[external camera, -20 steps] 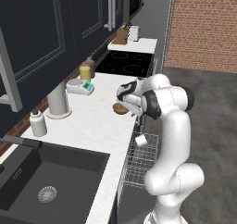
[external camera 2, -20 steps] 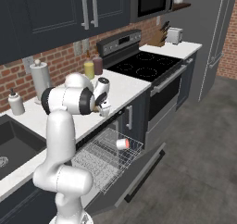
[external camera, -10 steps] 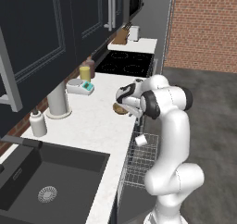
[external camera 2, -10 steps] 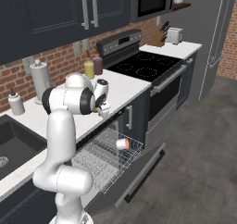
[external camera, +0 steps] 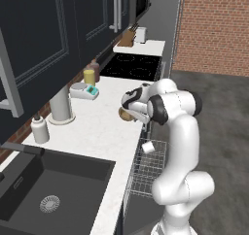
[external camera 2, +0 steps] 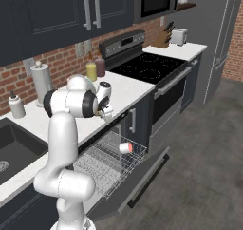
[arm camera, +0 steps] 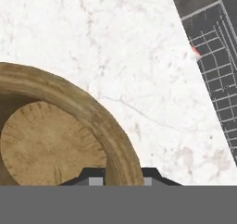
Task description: Pick up the cup and bowl from the counter, place them in the dishwasher, and close the dishwasher door.
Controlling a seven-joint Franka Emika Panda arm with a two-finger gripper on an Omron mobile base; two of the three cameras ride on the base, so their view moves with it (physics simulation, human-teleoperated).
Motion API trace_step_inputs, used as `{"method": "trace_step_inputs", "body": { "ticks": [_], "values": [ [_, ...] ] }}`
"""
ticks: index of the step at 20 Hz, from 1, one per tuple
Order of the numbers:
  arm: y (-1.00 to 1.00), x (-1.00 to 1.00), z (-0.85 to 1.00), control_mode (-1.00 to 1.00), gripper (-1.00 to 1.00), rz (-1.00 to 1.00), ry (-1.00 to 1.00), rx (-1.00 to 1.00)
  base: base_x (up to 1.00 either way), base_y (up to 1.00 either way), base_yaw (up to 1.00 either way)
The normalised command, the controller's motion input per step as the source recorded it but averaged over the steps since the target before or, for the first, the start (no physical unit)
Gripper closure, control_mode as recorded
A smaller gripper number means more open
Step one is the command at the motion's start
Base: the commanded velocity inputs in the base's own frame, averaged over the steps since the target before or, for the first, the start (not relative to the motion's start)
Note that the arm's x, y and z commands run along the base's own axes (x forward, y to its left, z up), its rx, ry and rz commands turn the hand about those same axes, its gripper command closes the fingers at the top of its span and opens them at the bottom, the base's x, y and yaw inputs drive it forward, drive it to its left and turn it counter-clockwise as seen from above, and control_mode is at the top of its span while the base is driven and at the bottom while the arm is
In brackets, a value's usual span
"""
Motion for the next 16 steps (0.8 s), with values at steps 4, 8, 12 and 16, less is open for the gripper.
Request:
{"method": "trace_step_inputs", "body": {
  "ticks": [4, 8, 12, 16],
  "values": [
    [-0.14, -0.47, 0.00, -1.00, 1.00, -0.02, -0.02, 0.00, 0.00, 0.00, 0.00],
    [-0.41, -0.87, 0.00, -1.00, 1.00, -0.03, -0.04, 0.00, 0.00, 0.00, 0.00],
    [-0.65, -1.00, 0.00, -1.00, 1.00, -0.03, -0.02, 0.00, 0.00, 0.00, 0.00],
    [-0.88, -1.00, 0.00, -1.00, 1.00, -0.03, -0.03, 0.01, 0.00, 0.00, 0.00]
  ]
}}
